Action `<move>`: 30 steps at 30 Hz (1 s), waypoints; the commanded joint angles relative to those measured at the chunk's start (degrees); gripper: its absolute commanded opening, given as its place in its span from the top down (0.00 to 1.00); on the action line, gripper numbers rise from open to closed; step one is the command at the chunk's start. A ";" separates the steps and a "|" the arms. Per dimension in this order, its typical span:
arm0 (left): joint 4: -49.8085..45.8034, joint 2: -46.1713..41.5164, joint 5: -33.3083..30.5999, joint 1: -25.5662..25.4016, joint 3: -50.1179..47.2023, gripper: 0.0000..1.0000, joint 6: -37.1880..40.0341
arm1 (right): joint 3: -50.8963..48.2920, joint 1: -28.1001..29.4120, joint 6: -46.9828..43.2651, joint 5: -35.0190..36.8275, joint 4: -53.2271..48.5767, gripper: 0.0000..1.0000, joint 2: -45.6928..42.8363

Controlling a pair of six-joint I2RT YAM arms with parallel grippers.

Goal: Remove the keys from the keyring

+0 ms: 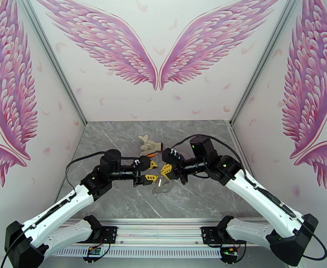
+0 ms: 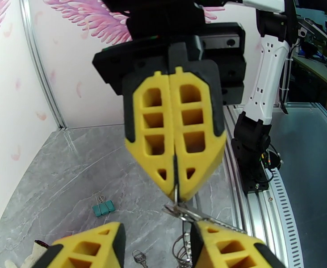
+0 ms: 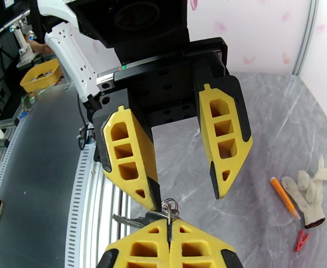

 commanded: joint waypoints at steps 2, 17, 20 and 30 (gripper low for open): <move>-0.03 1.12 0.72 -1.05 1.04 0.50 2.48 | 2.70 -0.52 -0.57 -3.16 -0.19 1.00 0.11; 13.21 5.20 -5.50 -4.04 -1.11 0.56 -3.17 | 3.51 -1.96 -0.51 -8.32 4.03 1.00 3.07; 12.84 4.48 -5.66 -4.35 -2.24 0.57 -3.01 | 3.37 -2.93 0.00 -9.30 4.90 1.00 2.76; 10.37 1.42 -0.02 -4.37 -2.24 0.67 -3.78 | 3.06 -4.26 0.44 -9.97 4.02 1.00 2.28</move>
